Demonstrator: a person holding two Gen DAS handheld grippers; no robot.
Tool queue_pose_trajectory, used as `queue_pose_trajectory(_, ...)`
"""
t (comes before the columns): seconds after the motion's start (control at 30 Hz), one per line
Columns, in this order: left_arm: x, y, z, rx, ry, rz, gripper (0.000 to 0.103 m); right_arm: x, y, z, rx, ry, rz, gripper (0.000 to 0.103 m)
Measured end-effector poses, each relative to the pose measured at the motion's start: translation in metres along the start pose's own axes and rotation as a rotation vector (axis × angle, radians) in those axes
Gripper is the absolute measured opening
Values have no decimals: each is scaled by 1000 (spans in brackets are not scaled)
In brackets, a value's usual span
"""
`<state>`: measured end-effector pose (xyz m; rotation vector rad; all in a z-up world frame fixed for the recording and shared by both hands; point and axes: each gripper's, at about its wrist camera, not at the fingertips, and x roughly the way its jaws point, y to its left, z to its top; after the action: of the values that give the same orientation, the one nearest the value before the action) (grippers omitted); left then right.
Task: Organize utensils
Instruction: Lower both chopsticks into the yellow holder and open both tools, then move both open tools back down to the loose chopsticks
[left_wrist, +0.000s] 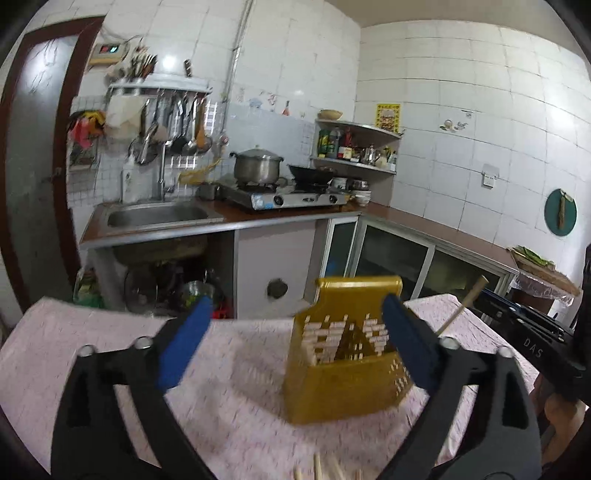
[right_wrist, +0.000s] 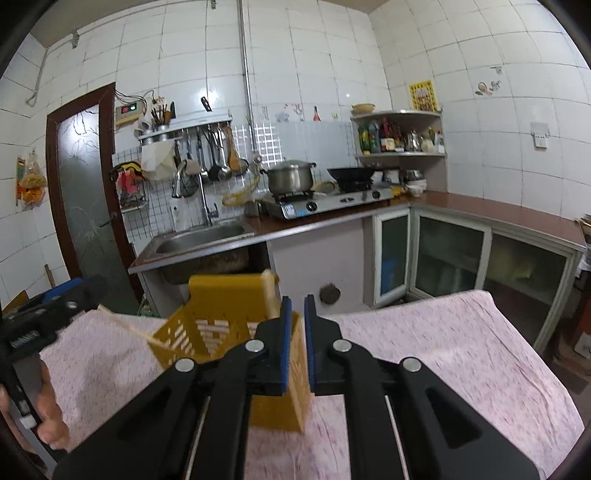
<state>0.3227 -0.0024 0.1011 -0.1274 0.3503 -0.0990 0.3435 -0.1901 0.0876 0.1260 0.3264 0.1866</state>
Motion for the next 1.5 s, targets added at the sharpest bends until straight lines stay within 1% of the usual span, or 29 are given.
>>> queue_pose_trajectory(0.03,-6,4,-3,-11,14,-1,97,-7,-2,-4,4,12,-10,29)
queue_pose_trajectory(0.07,-10,6,-6,-16,23,-1,97,-14,-4,-7,12,13,-15,43)
queue_pose_trajectory(0.1,-17,8,-10,-18,38,1,98,-20,-6,-10,20,8,-26,61)
queue_pose_trajectory(0.17,-25,10,-18,-12,66,12,98,-34,-8,-18,18,8,-56,61)
queue_pose_trajectory(0.23,-32,12,-26,-21,99,19,98,-39,-8,-24,17,38,-92,62)
queue_pose_trajectory(0.33,-36,15,-44,-53,158,11,98,-44,-11,-44,34,127,-151,69)
queue_pose_trajectory(0.4,-36,15,-60,-64,201,11,98,-46,-10,-60,43,173,-168,72)
queue_pose_trajectory(0.43,-34,15,-68,-60,224,14,98,-44,-9,-72,40,214,-181,72)
queue_pose_trajectory(0.5,-30,12,-85,-48,272,21,98,-39,-7,-89,29,269,-202,72)
queue_pose_trajectory(0.57,-25,12,-96,-38,301,30,98,-38,-9,-101,39,302,-209,72)
queue_pose_trajectory(0.67,-16,11,-116,-22,339,48,98,-33,-15,-119,89,320,-199,72)
queue_pose_trajectory(0.73,-9,12,-130,-13,366,53,98,-29,-17,-129,92,351,-203,72)
queue_pose_trajectory(0.87,0,9,-136,37,393,61,98,-24,-13,-133,81,372,-204,72)
queue_pose_trajectory(0.9,1,7,-137,55,392,69,98,-24,-11,-133,74,371,-204,72)
queue_pose_trajectory(0.97,0,4,-139,74,388,63,98,-24,-4,-135,42,381,-202,72)
queue_pose_trajectory(1.07,2,0,-145,97,406,60,98,-21,3,-140,0,407,-216,71)
queue_pose_trajectory(1.13,4,-2,-146,105,417,65,98,-19,4,-141,-5,415,-220,71)
queue_pose_trajectory(1.23,8,2,-148,86,444,84,98,-19,2,-142,3,420,-230,71)
queue_pose_trajectory(1.33,16,10,-152,35,494,86,98,-12,-1,-143,8,449,-232,71)
queue_pose_trajectory(1.4,18,14,-154,2,513,83,98,-11,0,-144,4,455,-236,71)
queue_pose_trajectory(1.5,20,17,-156,-16,523,86,98,-10,3,-146,-2,460,-235,71)
